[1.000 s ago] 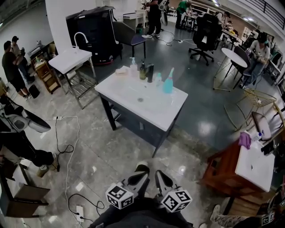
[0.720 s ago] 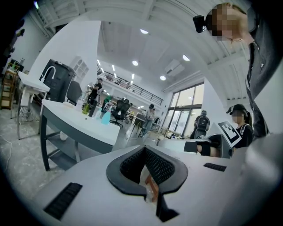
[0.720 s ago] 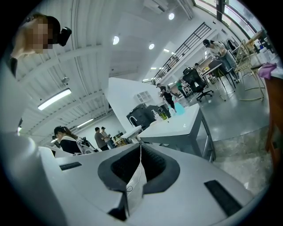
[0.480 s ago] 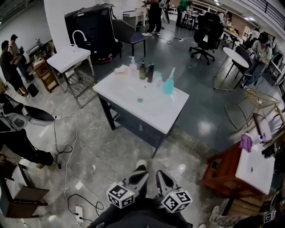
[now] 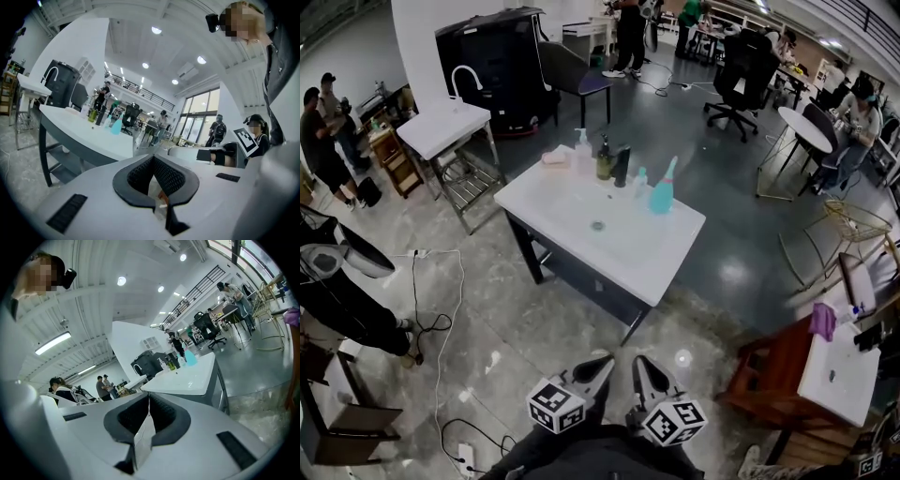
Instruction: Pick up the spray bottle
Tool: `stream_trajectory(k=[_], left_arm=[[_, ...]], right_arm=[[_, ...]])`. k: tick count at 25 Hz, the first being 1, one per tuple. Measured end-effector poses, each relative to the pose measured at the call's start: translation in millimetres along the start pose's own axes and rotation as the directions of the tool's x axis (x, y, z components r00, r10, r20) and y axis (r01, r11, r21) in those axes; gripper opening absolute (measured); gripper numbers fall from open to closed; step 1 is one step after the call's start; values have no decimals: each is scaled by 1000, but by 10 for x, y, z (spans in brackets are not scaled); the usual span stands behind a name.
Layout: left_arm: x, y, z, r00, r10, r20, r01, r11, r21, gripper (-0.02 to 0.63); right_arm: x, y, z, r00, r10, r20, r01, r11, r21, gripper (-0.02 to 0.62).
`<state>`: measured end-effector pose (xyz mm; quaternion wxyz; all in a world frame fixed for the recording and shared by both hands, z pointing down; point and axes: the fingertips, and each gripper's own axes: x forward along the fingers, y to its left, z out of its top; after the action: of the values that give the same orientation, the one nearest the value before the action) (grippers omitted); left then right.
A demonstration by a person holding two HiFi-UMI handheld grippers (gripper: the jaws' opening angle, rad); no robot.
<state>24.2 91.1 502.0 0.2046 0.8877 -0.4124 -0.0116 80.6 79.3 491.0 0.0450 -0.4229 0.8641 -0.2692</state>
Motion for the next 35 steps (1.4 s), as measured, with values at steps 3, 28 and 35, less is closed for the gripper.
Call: stream_trajectory(k=[3,28,35], left_arm=[[192,154,160,1000,-16,5,16,1000,3,6],[1538,1271,1003,993,-119,-10,119,993,-21,6],[1736,1526,1145,989,-145,-14,145,989,-9,6]], right_arm=[[224,-71,172,1000,1,8,-1,1000,-22,12],[1687,-844,1149,997,-65,40,67,997,-39,12],[2019,-969,1199,996,-81,47,82,997,-11,12]])
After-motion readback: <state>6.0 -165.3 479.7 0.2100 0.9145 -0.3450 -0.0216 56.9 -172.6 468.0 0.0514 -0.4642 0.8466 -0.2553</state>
